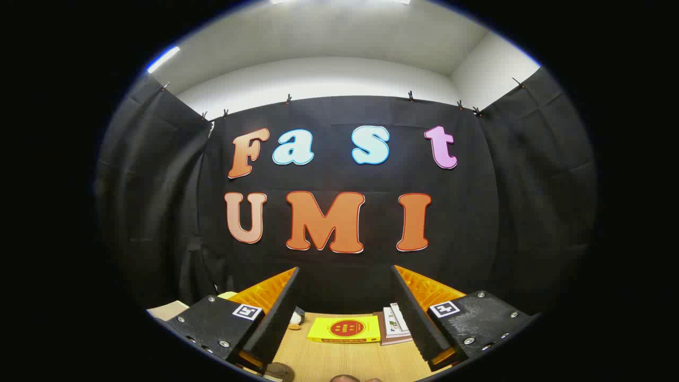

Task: Open the storage box then place both shoes into the box .Put the left shoe in first, then the right shoe, with the right side of both shoes facing outward in a uniform manner.

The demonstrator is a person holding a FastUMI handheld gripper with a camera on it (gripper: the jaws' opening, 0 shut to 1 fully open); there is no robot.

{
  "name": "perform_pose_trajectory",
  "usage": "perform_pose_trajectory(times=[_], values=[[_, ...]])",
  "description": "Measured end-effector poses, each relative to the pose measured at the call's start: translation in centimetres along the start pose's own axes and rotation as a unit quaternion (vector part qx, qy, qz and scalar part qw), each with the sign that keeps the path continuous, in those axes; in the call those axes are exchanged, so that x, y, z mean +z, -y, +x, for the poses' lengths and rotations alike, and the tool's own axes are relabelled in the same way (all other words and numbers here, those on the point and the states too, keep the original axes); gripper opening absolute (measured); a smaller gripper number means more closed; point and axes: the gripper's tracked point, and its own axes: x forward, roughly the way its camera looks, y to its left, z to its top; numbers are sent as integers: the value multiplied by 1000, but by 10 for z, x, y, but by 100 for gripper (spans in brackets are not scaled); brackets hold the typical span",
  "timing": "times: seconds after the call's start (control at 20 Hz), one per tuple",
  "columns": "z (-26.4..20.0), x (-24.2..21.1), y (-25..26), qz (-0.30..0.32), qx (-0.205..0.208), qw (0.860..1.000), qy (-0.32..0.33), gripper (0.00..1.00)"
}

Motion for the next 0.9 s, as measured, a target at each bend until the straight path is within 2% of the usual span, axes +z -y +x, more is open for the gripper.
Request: perform_pose_trajectory(times=[0.45,0.9], values=[[3,7,-4,-3,1,1000,10,99],[-1,8,-24,-9,25,1000,14,99]])
